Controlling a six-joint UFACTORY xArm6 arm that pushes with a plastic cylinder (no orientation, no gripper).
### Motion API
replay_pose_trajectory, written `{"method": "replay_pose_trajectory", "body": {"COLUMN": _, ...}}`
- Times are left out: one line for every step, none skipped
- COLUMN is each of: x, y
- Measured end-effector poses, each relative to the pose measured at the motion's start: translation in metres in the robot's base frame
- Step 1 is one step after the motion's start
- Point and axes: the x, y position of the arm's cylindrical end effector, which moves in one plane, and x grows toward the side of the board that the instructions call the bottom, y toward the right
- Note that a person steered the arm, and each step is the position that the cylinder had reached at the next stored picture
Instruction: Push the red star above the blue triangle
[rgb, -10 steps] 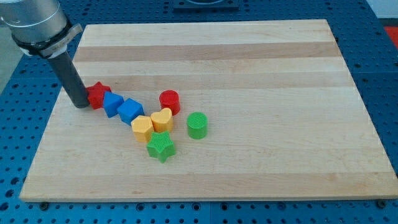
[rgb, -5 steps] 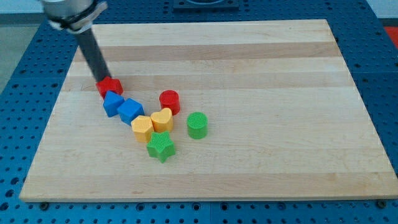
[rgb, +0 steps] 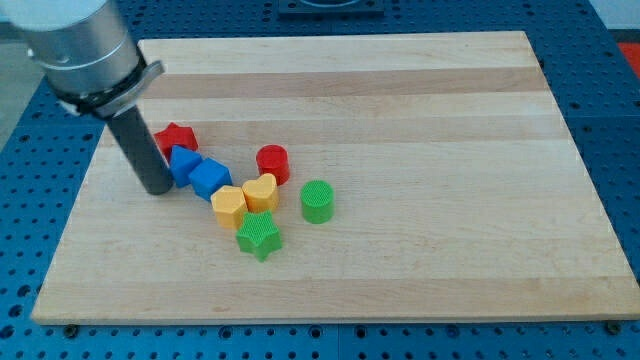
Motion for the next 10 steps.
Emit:
{"method": "replay_pose_trajectory", "body": {"x": -0.046, "y": 0.009}}
{"method": "replay_pose_trajectory", "body": {"x": -0.066, "y": 0.015}}
{"method": "replay_pose_trajectory", "body": {"x": -0.069, "y": 0.009}}
{"method": "replay_pose_trajectory", "body": {"x": -0.058, "y": -0.006}}
{"method": "replay_pose_trajectory", "body": {"x": -0.054, "y": -0.034}}
{"method": "replay_pose_trajectory", "body": {"x": -0.054, "y": -0.057}}
{"method": "replay_pose_trajectory", "body": {"x": -0.069, "y": -0.059}}
{"method": "replay_pose_trajectory", "body": {"x": -0.102, "y": -0.052}}
{"method": "replay_pose_trajectory", "body": {"x": -0.124, "y": 0.003}}
{"method": "replay_pose_trajectory", "body": {"x": -0.125, "y": 0.054}}
